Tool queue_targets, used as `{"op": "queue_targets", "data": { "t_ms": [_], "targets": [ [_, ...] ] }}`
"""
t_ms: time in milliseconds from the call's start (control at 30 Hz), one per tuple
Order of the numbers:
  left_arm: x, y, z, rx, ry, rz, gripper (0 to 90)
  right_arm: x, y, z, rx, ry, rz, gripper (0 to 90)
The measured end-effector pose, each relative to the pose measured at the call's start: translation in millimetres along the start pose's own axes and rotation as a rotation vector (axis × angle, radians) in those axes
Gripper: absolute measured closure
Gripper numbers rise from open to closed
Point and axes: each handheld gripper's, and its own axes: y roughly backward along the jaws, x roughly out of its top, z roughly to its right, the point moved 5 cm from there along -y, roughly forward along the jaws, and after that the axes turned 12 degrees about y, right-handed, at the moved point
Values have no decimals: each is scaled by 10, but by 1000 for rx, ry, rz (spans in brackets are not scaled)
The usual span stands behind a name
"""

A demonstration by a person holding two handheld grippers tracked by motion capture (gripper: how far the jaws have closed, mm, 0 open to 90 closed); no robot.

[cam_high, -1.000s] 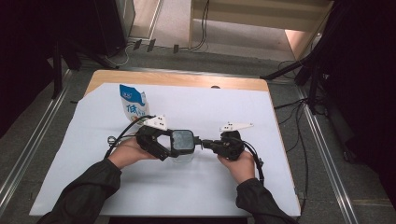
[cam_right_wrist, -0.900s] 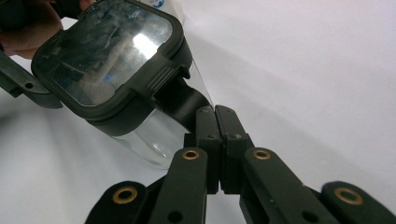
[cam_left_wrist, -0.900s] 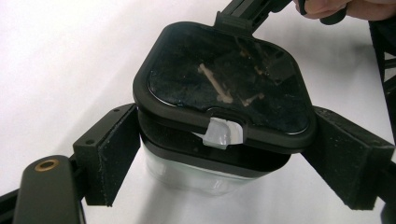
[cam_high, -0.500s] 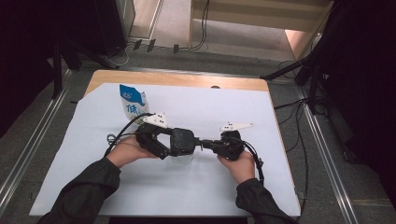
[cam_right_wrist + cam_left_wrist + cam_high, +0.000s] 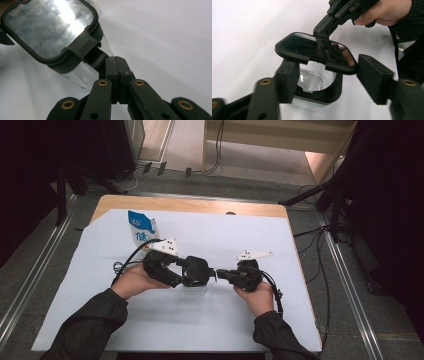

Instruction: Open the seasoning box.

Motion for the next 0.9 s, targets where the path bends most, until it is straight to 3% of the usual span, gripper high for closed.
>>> {"op": "queue_targets", "data": {
  "t_ms": [100,200,400,533,767,900],
  "targets": [
    [0,-5,29,-21,-29,-6,506,0,-2,-13,3,2,-4,900],
    [18,-4,67,-12,-52,-14,557,5,-6,-24,2,11,-5,900],
    [46,-1,85,-6,-55,-22,565,-2,-4,-29,6,3,-6,900],
    [75,-14,99,-33,-56,-25,589,-4,-5,-27,8,2,-5,900],
    [66,-158,179,-20,-140,-106,638,-13,-5,-33,3,4,-12,900],
    [90,-154,166,-31,-127,-93,728,-18,-3,-37,5,1,-14,900]
  ]
}}
